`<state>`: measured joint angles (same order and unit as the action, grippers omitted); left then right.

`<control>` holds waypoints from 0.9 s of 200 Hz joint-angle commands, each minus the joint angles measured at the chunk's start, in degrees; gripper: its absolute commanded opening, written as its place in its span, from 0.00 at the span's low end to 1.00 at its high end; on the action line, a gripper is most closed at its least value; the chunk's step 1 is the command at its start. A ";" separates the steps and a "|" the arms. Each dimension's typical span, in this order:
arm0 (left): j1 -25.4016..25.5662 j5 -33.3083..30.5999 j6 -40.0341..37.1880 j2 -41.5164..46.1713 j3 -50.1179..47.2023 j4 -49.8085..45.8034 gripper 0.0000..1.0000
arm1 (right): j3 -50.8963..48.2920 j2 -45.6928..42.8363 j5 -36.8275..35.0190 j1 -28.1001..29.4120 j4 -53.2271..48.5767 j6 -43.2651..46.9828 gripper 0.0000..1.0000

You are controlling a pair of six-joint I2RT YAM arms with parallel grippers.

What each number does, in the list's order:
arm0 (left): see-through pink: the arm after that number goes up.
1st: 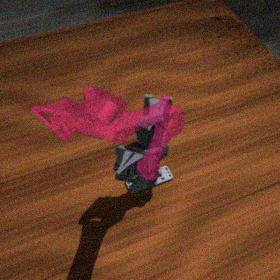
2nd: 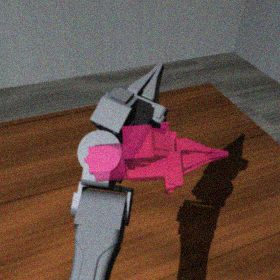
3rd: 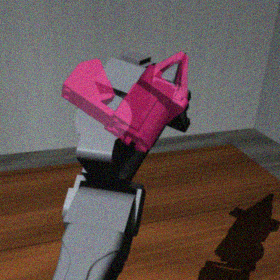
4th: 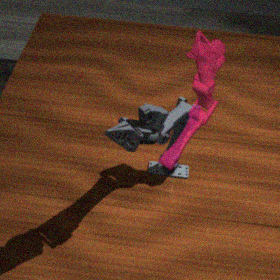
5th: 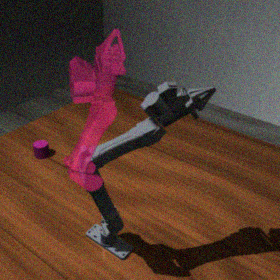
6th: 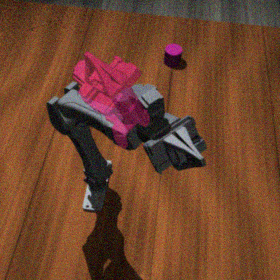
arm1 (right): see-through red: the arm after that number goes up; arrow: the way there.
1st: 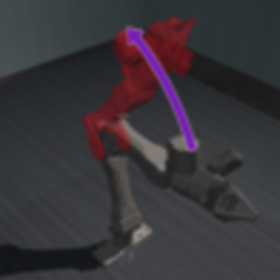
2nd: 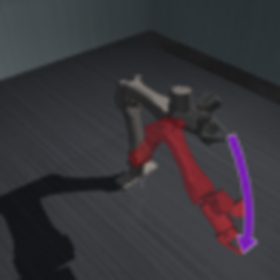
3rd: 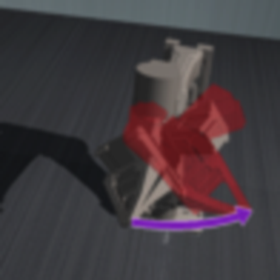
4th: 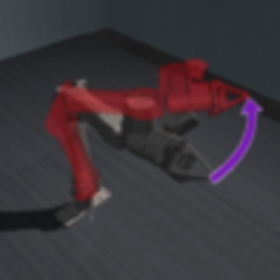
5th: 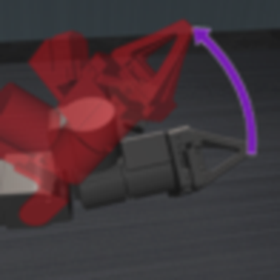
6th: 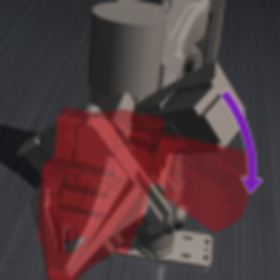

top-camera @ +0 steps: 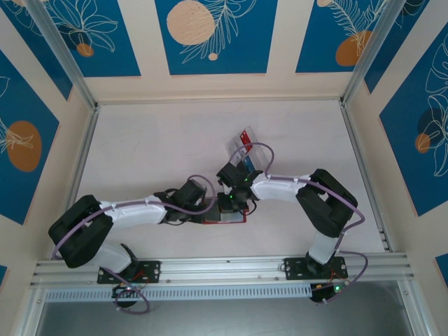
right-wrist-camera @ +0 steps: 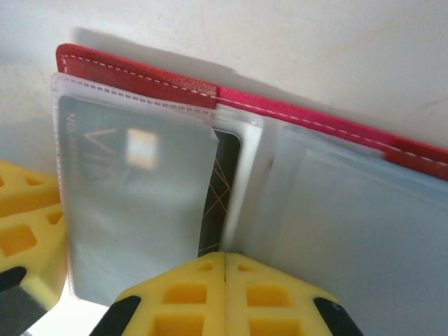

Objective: Put the credit cards into the card holder
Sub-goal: Insert the credit card into the card slot, then flip over the card slot in the card holder.

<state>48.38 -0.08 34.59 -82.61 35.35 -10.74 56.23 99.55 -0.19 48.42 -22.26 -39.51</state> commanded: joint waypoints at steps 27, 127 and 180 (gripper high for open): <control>-0.39 0.08 1.27 -2.06 -2.52 0.68 0.15 | 3.63 -5.55 -9.75 -1.90 -12.23 5.14 0.21; -0.38 -0.08 1.38 -1.51 -2.81 0.46 0.15 | 7.85 3.55 -12.83 -3.17 -13.11 8.14 0.24; -0.38 -0.10 1.33 -1.19 -2.92 0.45 0.15 | 6.35 4.13 -16.36 -2.28 -14.55 6.05 0.27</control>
<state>48.38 -0.10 35.64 -82.24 34.48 -9.39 63.33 102.56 -13.23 45.91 -34.09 -32.49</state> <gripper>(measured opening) 0.149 0.264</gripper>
